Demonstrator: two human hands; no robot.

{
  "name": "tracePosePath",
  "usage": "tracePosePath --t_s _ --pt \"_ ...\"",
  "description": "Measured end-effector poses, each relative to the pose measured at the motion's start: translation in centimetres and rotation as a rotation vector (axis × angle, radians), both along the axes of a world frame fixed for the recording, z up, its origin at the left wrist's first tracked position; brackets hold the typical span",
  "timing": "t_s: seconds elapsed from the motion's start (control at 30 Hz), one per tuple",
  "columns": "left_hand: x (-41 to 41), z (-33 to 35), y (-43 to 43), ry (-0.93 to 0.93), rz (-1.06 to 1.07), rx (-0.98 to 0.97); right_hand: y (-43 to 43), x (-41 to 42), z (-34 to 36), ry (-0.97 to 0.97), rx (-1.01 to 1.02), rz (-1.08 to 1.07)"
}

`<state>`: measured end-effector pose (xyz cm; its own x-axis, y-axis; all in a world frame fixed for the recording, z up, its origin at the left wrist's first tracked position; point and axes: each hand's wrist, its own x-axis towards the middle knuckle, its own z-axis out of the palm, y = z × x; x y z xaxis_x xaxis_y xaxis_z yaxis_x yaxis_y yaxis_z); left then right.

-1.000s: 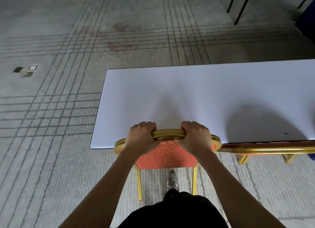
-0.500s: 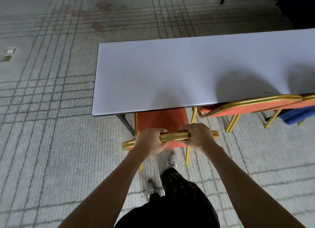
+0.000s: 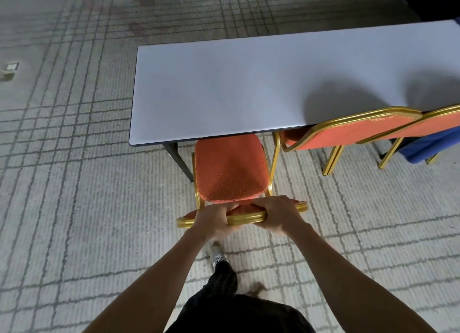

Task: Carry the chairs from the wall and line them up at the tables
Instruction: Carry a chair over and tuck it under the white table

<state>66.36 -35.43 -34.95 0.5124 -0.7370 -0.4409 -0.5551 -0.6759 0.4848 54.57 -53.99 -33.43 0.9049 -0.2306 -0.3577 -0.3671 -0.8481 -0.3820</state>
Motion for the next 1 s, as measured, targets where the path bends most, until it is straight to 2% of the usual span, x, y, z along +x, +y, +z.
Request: tracePosePath --t_s 0.13,0.2,0.37,0.5,0.57,0.67,0.73,0.8,0.87,0.93,1.0 --pt "-3.9 -0.7 1.4 -0.119 0.158 -0.072 1.7 -3.4 -1.5 -0.088 0.055 -0.081" --pt "-4.8 -0.9 1.7 -0.09 0.265 -0.075 1.4 -4.5 -1.8 -0.111 0.06 -0.133" --pt "-5.4 -1.2 3.2 0.233 0.424 -0.103 1.7 -6.9 -2.0 -0.174 0.231 -0.218" --pt "-7.9 1.6 4.2 0.417 0.749 -0.372 4.0 -8.7 -1.3 -0.381 0.4 -0.415" --pt "-9.8 2.2 4.5 0.436 0.942 -0.482 5.7 -9.8 -0.4 -0.477 0.515 -0.507" --pt "-11.9 1.9 4.8 0.507 1.139 -0.526 7.7 -11.4 -0.5 -0.469 0.575 -0.575" --pt "-12.8 1.4 4.9 0.756 1.245 -0.538 8.5 -11.9 -1.3 -0.364 0.628 -0.623" --pt "-12.6 0.8 4.7 1.054 1.349 -0.58 8.4 -11.4 -2.2 -0.241 0.86 -0.758" --pt "-11.3 0.2 4.3 1.259 1.448 -0.681 8.0 -10.1 -2.8 -0.167 1.222 -1.012" --pt "-9.6 -0.4 3.5 1.383 1.514 -0.787 7.1 -8.3 -3.2 -0.164 1.505 -1.205" --pt "-8.4 -0.6 2.4 1.436 1.55 -0.846 6.1 -6.5 -3.6 -0.185 1.611 -1.3"
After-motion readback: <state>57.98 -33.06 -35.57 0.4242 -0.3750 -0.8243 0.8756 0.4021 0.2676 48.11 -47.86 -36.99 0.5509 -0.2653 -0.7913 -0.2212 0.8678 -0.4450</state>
